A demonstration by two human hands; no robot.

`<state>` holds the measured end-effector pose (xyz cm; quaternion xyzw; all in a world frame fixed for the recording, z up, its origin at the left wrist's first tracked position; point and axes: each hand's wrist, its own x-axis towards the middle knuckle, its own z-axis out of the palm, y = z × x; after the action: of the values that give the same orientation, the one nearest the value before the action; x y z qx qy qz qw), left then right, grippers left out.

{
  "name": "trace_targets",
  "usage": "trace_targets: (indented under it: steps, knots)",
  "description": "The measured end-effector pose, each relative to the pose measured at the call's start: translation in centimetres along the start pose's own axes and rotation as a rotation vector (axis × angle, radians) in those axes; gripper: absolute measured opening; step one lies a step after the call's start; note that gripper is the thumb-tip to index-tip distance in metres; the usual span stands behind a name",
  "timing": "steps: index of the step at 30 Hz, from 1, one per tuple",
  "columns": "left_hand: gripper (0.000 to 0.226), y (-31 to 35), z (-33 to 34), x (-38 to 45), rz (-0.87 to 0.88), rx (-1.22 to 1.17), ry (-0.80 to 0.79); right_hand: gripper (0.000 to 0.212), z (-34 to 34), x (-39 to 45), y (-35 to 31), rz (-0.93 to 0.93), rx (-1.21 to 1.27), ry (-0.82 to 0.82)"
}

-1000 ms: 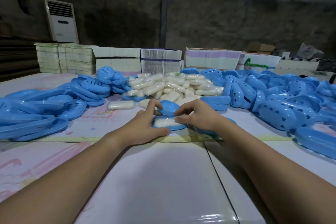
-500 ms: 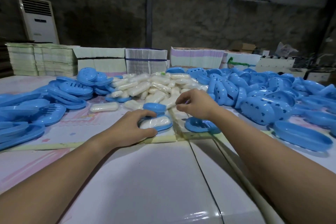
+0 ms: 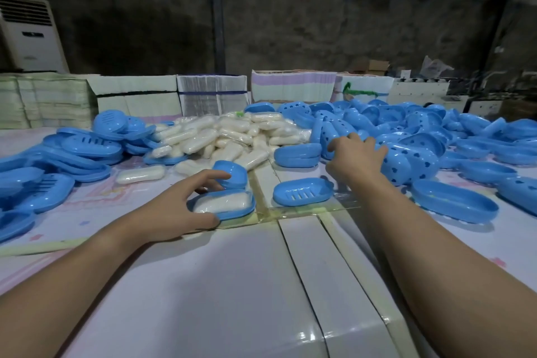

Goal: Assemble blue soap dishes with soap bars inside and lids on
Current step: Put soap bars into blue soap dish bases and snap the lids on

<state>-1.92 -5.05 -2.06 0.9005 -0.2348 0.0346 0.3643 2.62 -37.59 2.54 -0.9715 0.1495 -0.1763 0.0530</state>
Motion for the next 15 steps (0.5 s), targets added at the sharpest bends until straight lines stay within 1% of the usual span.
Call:
trace_targets:
  steps: [4,6,10,12,15]
  knots:
    - [0.073,0.7,-0.24,-0.35,0.029,0.004,-0.034,0.036,-0.33,0.09,0.05,-0.003,0.038,0.113]
    - [0.07,0.92,-0.12,-0.34,0.035,-0.012,-0.021,0.036,-0.55,0.01,0.46,0.009,0.042,0.095]
    - [0.066,0.96,0.16,-0.41,0.035,-0.022,0.016,0.04,-0.33,-0.38,0.2,-0.062,0.084,0.083]
    - [0.064,1.0,0.41,-0.32,0.025,-0.012,0.045,0.042,-0.16,-0.45,0.19,-0.075,0.125,0.033]
    - [0.064,1.01,0.67,-0.17,-0.005,0.022,0.079,0.036,0.04,-0.51,0.34,-0.067,0.082,-0.112]
